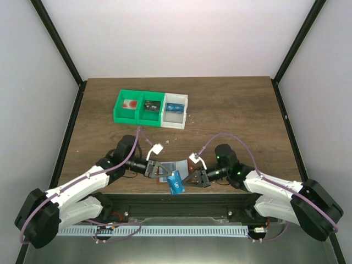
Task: Take the credit cards out of the card holder
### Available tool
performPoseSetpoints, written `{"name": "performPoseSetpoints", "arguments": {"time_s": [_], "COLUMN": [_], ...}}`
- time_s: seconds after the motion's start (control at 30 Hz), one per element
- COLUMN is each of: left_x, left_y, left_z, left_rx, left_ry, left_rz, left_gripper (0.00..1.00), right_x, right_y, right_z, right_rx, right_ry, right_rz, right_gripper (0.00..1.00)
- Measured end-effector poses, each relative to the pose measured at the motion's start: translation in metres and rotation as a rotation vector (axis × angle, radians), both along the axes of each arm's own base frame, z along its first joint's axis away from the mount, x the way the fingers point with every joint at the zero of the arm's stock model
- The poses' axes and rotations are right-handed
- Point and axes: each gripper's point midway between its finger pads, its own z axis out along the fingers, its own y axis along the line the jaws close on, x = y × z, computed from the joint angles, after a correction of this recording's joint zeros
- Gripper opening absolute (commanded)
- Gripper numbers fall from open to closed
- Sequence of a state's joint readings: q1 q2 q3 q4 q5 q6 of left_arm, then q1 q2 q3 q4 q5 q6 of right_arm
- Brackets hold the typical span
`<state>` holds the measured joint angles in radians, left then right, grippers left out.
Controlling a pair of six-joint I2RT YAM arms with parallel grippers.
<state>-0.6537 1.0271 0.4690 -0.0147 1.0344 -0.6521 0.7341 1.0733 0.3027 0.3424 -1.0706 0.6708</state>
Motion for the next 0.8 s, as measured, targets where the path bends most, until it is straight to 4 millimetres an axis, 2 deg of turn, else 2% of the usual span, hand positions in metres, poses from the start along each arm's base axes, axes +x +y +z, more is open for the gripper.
{"name": "performPoseSetpoints", "arguments": {"time_s": [0.1, 0.2, 0.33, 0.43, 0.53, 0.67, 0.8], "left_x": [0.004, 0.01, 0.028, 0.054, 0.086, 0.129, 0.169], "left_y": [0.001, 0.002, 0.005, 0.01, 0.019, 0.032, 0.042], "left_z": [-0.001, -0.005, -0.006, -0.001, 0.003, 0.006, 0.01], "left_rx": [0.011, 0.034, 0.086, 0.122, 0.165, 0.234, 0.267], "left_ry": [-0.011, -0.013, -0.044, -0.098, -0.143, -0.187, -0.238], "left_rz": [0.025, 0.059, 0.154, 0.276, 0.432, 0.643, 0.818], "left_gripper": [0.0, 0.0, 0.0, 0.0, 0.0, 0.0, 0.0], "right_x": [0.005, 0.011, 0.016, 0.019, 0.021, 0.025, 0.027], "right_y": [0.0, -0.002, -0.005, -0.007, -0.009, -0.012, -0.015], "right_z": [-0.003, -0.005, -0.001, 0.007, 0.012, 0.014, 0.019], "right_rx": [-0.016, -0.032, -0.039, -0.024, -0.022, -0.033, -0.031], "right_ry": [-0.017, -0.04, -0.068, -0.109, -0.137, -0.159, -0.177], "right_rz": [-0.032, -0.079, -0.129, -0.155, -0.18, -0.208, -0.243], "right_gripper": [0.33, 0.41, 0.63, 0.7, 0.82, 0.92, 0.95]}}
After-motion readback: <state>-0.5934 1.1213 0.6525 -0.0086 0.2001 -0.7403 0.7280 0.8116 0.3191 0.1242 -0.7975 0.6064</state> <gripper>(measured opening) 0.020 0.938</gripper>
